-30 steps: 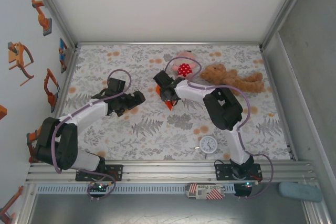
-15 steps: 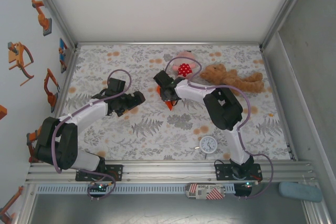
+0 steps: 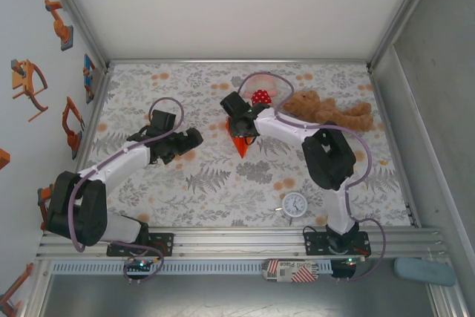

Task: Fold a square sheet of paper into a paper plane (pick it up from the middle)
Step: Move a paper plane to the center of the table, then reset both arms

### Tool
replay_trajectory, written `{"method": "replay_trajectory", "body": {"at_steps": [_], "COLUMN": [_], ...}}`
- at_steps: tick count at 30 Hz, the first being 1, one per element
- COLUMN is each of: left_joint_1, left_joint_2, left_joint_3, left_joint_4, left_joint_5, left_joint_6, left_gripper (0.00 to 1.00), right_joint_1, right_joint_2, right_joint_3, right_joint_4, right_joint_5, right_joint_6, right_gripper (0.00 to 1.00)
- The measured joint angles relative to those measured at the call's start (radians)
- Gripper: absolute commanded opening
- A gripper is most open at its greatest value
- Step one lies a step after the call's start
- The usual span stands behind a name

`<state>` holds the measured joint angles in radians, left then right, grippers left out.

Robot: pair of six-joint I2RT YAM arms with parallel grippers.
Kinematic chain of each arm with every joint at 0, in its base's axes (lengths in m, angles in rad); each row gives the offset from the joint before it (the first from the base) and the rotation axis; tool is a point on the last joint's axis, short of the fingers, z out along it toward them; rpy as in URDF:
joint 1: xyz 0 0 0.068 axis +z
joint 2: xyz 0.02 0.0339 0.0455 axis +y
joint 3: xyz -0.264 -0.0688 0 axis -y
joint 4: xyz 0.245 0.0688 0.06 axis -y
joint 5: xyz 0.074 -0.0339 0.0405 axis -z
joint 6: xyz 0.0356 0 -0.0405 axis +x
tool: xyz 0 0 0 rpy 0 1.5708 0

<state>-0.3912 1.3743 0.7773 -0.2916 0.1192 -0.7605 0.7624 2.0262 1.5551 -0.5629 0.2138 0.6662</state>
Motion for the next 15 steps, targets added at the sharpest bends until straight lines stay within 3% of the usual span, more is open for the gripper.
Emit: {"method": "replay_trajectory", "body": {"at_steps": [5, 12, 13, 15], "left_joint_1": [0.000, 0.001, 0.003, 0.007], "left_joint_2": [-0.058, -0.222, -0.242, -0.278], "left_joint_3": [0.018, 0.040, 0.038, 0.027], "left_joint_4": [-0.023, -0.002, 0.008, 0.039], "left_joint_5": [-0.066, -0.267, -0.303, -0.383], "left_joint_6": [0.010, 0.076, 0.089, 0.116], "left_gripper": [0.96, 0.96, 0.96, 0.96], "right_joint_1": [-0.002, -0.047, -0.063, -0.111], "right_joint_2": [-0.121, -0.480, -0.530, -0.638], "right_joint_3": [-0.040, -0.224, -0.256, -0.332], "right_joint_4": [-0.002, 0.014, 0.019, 0.030], "right_joint_5": [0.043, 0.241, 0.271, 0.330], "right_joint_6": [0.000, -0.050, -0.060, -0.084], "right_gripper": [0.47, 0.67, 0.71, 0.90]}}
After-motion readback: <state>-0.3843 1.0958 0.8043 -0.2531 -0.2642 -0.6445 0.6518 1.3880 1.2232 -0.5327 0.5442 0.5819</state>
